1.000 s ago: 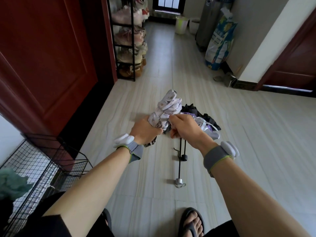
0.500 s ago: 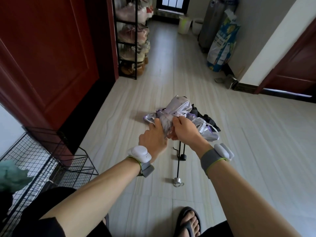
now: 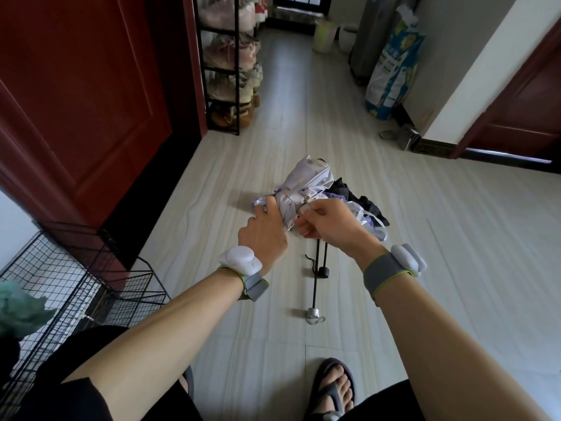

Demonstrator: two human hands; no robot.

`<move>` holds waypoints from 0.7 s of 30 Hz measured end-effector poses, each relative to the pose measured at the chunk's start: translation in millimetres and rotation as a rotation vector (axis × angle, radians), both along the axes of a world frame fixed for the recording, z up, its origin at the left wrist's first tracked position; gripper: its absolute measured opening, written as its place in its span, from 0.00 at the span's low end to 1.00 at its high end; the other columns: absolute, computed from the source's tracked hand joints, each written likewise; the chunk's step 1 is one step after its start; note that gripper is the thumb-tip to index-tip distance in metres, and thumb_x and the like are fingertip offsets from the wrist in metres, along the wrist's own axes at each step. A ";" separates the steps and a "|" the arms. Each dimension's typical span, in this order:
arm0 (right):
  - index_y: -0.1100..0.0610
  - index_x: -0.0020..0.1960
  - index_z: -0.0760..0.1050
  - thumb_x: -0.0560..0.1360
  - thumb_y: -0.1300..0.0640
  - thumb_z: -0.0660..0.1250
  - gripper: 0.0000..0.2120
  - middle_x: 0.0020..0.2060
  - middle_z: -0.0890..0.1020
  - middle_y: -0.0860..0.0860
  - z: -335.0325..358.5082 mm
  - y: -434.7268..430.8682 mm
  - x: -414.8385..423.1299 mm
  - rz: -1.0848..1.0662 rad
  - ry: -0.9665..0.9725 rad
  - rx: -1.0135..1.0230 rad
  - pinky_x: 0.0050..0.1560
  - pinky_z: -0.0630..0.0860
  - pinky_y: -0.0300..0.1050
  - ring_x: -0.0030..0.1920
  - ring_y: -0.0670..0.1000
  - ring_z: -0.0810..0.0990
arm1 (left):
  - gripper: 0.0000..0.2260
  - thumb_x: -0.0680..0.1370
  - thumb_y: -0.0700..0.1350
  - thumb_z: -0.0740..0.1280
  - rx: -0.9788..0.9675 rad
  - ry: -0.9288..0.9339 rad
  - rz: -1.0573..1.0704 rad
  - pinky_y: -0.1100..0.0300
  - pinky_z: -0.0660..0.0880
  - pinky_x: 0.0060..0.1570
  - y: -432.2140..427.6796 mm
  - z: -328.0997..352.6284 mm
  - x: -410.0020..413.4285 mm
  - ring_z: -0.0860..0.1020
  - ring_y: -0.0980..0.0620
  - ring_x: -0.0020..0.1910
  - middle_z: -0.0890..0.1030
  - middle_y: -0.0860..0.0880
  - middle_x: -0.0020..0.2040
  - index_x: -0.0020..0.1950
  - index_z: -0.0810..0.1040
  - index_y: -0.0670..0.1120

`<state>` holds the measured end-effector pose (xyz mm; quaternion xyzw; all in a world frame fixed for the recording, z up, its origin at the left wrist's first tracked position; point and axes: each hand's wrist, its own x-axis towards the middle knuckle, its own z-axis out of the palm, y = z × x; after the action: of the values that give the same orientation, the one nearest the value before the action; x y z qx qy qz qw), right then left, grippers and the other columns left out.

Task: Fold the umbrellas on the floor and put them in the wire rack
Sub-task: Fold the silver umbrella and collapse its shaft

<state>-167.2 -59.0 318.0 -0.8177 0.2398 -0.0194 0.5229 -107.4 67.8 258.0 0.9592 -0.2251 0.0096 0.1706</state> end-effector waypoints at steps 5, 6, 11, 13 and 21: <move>0.62 0.41 0.82 0.81 0.61 0.67 0.11 0.37 0.87 0.57 5.7 4.1 0.4 -0.098 -0.044 0.025 0.40 0.85 0.44 0.33 0.51 0.86 | 0.21 0.77 0.43 0.64 0.054 -0.153 -0.002 0.55 0.63 0.32 -0.7 -4.4 -0.7 0.79 0.43 0.41 0.77 0.42 0.52 0.69 0.67 0.41; 0.62 0.41 0.83 0.81 0.59 0.68 0.12 0.36 0.87 0.57 6.4 4.5 0.0 -0.126 -0.061 0.019 0.39 0.85 0.44 0.33 0.51 0.86 | 0.22 0.75 0.42 0.67 0.065 -0.200 -0.012 0.56 0.62 0.31 -0.9 -6.3 -0.6 0.79 0.44 0.38 0.78 0.42 0.49 0.67 0.69 0.40; 0.60 0.42 0.82 0.81 0.55 0.67 0.13 0.32 0.86 0.51 2.8 1.1 -1.1 -0.165 -0.080 -0.058 0.42 0.85 0.45 0.31 0.50 0.84 | 0.23 0.72 0.39 0.65 0.100 -0.458 -0.060 0.56 0.63 0.31 -1.1 -11.6 1.5 0.76 0.46 0.34 0.78 0.42 0.46 0.66 0.66 0.39; 0.59 0.39 0.81 0.81 0.55 0.68 0.14 0.28 0.83 0.49 1.0 -1.9 -1.7 -0.172 -0.079 -0.021 0.44 0.85 0.48 0.30 0.50 0.81 | 0.20 0.75 0.39 0.58 0.096 -0.527 -0.090 0.57 0.66 0.31 -3.4 -15.2 0.1 0.76 0.47 0.34 0.79 0.43 0.46 0.67 0.67 0.39; 0.63 0.39 0.77 0.81 0.61 0.68 0.13 0.28 0.73 0.52 7.8 -2.2 -6.8 -0.185 -0.112 0.337 0.50 0.84 0.54 0.26 0.48 0.71 | 0.24 0.79 0.37 0.42 0.109 -0.612 -0.082 0.57 0.66 0.30 -4.3 -18.6 1.1 0.76 0.49 0.33 0.78 0.45 0.45 0.68 0.71 0.39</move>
<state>-174.0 -61.2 325.9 -0.6908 0.2846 -0.0725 0.6607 -106.3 63.5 239.4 0.9095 -0.3048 0.2792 0.0436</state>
